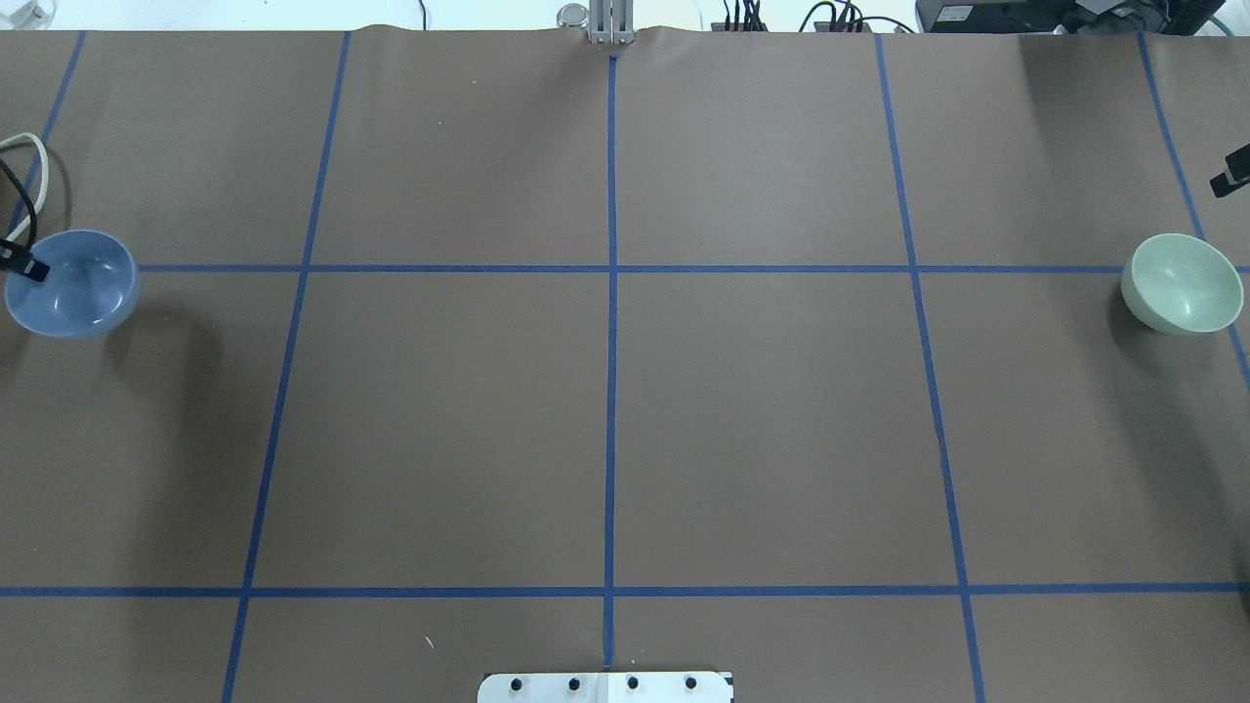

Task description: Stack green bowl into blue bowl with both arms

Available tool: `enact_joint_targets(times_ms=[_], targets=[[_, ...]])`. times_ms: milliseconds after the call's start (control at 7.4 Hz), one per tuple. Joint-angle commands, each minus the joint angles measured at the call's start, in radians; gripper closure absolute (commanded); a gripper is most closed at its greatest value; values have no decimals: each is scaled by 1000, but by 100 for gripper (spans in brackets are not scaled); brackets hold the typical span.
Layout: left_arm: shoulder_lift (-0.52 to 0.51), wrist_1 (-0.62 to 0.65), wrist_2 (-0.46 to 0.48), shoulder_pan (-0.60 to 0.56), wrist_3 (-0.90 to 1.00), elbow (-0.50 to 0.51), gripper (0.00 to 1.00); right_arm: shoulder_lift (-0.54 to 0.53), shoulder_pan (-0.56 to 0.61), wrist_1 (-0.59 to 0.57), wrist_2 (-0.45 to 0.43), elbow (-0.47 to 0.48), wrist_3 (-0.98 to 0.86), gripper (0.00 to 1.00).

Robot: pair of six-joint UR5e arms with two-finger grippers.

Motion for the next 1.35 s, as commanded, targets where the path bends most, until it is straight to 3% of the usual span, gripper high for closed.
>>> enact_joint_targets(times_ms=[0, 135, 405, 676, 811, 1081, 1216], targets=[[-35, 104, -6, 54, -223, -166, 100, -17, 0, 5, -4, -34, -15, 0], [-62, 105, 38, 126, -348, -205, 100, -17, 0, 42, -5, -90, -31, 0], [-163, 110, 105, 242, -552, -218, 100, -16, 0, 238, -4, -260, -42, 1], [-225, 119, 136, 327, -706, -242, 100, -31, 0, 252, 1, -273, -42, 1], [-249, 131, 200, 379, -755, -251, 100, -39, 0, 254, 2, -275, -42, 1], [-317, 330, 283, 457, -775, -349, 100, -37, 0, 252, 2, -279, -36, 2], [-349, 372, 305, 509, -850, -371, 100, -36, -2, 252, 4, -279, -35, 2]])
